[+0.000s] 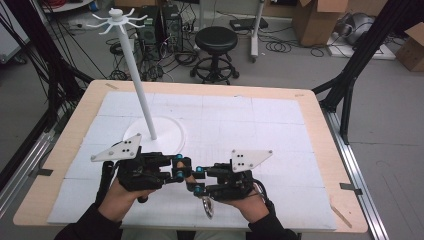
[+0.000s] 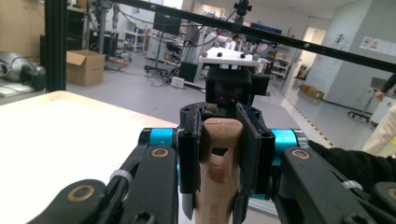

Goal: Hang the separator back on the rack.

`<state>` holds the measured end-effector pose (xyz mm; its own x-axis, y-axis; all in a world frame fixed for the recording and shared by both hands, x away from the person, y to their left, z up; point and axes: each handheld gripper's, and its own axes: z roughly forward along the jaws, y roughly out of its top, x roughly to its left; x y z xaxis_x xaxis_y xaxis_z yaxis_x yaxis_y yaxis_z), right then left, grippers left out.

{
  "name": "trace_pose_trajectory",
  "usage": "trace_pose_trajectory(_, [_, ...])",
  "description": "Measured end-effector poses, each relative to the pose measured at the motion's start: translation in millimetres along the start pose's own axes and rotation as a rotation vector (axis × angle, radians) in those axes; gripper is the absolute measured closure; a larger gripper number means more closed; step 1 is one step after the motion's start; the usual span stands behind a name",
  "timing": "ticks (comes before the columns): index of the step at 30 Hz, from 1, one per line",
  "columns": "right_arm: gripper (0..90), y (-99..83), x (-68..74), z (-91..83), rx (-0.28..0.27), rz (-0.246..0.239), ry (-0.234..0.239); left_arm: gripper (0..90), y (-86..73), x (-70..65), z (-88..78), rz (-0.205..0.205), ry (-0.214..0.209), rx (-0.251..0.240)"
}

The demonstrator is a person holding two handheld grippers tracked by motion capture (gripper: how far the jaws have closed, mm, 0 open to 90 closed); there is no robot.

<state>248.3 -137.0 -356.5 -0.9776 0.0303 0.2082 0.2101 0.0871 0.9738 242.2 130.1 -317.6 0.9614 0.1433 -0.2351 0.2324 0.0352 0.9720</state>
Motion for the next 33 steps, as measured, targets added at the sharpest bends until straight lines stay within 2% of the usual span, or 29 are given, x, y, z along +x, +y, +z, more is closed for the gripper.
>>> trace_pose_trajectory(7, [51.6,-1.3,0.5,3.1,0.03,0.003,-0.02,71.2,13.0,-4.4,0.4,0.039,0.072,0.041])
trace_pose_trajectory(9, [44.4,-1.4,0.4,3.7,0.028,0.001,-0.04,71.3,16.9,-5.7,-2.3,0.053,0.099,0.048])
trace_pose_trajectory(12, [34.0,-2.3,-0.1,5.2,0.043,-0.004,-0.096,71.2,22.9,-8.3,-6.3,0.076,0.144,0.049])
trace_pose_trajectory(16, [22.7,-3.8,0.5,8.5,0.045,-0.013,-0.181,71.2,32.2,-12.5,-10.7,0.09,0.216,0.022])
trace_pose_trajectory(20, [21.0,-3.6,2.0,10.3,0.032,-0.017,-0.264,71.2,41.2,-17.2,-13.3,0.113,0.298,0.009])
trace_pose_trajectory(23, [21.2,-3.4,4.2,13.6,0.051,-0.043,-0.321,71.2,45.9,-20.6,-11.9,0.129,0.347,0.004])
trace_pose_trajectory(25, [21.4,-5.0,4.3,17.5,0.064,-0.018,-0.323,71.2,46.9,-22.2,-9.3,0.14,0.364,0.003])
trace_pose_trajectory(27, [23.0,-6.5,5.1,22.3,0.075,-0.022,-0.332,71.2,46.4,-23.3,-6.0,0.142,0.377,0.008])
trace_pose_trajectory(33, [30.7,-6.3,10.8,29.8,0.071,-0.045,-0.353,71.2,42.3,-25.2,6.7,0.146,0.376,0.016])
